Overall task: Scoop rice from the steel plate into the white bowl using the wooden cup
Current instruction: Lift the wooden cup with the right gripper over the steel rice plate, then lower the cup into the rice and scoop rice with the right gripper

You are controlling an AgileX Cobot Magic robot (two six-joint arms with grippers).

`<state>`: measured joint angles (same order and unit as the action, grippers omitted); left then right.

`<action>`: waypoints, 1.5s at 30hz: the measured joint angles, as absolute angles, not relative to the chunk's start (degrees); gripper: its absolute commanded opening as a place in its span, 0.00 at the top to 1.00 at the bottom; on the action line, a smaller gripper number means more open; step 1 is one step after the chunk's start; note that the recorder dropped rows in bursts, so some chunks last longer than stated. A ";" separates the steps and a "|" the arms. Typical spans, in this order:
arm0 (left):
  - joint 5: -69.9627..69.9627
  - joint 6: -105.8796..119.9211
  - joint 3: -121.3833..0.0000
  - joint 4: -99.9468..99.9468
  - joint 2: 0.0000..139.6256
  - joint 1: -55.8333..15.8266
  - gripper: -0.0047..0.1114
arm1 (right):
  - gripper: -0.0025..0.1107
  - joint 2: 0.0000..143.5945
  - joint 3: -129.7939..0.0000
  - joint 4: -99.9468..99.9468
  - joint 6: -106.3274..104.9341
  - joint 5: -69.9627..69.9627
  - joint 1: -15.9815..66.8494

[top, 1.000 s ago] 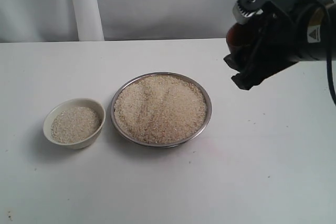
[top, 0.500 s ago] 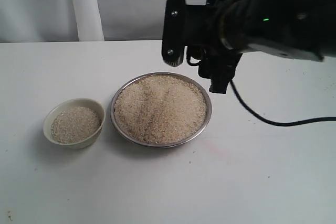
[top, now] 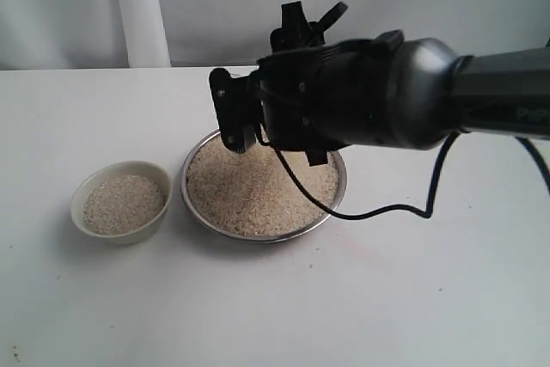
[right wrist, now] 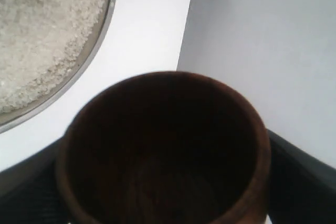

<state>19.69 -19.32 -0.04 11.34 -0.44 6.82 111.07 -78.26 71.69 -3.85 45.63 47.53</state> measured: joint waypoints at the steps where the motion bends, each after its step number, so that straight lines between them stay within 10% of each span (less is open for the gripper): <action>1: 19.69 -19.32 -0.04 11.34 -0.44 6.82 0.96 | 0.98 112.13 -78.26 73.43 -3.08 46.32 47.53; 45: 19.69 -19.32 -0.04 11.34 -0.44 6.82 0.96 | 0.98 126.24 -78.26 79.90 -1.31 52.81 49.04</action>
<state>19.69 -19.32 -0.04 11.34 -0.44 6.82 126.24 -78.26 79.90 -1.31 52.81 49.04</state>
